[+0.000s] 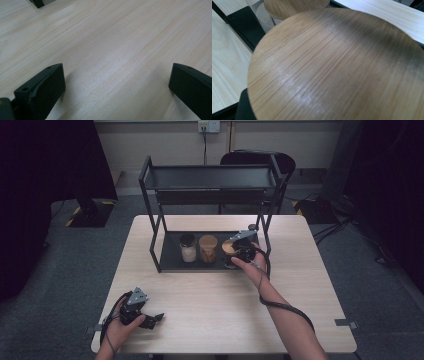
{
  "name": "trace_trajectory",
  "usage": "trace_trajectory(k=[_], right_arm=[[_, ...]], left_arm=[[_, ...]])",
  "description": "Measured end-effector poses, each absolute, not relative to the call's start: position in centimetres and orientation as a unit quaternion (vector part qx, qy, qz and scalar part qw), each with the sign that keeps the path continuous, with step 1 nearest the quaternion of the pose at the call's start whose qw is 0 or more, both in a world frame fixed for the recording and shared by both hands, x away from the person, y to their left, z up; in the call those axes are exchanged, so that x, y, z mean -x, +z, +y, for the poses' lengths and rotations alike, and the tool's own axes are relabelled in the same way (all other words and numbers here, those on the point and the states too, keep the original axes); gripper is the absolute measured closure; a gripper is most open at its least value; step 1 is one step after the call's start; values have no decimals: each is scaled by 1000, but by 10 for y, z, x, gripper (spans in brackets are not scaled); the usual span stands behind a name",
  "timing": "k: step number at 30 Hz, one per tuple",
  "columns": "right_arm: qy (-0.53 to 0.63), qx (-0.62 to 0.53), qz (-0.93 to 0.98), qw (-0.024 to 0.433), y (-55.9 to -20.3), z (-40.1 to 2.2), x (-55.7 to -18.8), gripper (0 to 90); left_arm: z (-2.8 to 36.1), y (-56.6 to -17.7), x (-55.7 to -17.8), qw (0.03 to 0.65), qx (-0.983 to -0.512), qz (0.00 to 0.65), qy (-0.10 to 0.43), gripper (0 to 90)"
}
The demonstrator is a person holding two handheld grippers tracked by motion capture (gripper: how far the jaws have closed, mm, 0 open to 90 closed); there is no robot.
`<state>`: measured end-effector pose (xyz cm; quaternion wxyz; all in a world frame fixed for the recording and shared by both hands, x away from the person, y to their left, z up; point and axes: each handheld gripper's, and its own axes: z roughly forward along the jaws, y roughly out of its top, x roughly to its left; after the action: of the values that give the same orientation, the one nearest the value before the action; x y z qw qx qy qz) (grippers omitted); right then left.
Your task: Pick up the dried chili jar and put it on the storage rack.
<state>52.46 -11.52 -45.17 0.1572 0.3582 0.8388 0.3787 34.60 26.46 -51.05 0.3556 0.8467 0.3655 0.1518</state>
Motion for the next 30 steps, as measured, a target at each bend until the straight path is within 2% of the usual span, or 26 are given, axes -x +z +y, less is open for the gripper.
trace_trajectory(k=[30], right_arm=[[367,-376,833,171,-464,-108,-541,255]], left_arm=[[265,-510,-346,355,-847,365,152,2]])
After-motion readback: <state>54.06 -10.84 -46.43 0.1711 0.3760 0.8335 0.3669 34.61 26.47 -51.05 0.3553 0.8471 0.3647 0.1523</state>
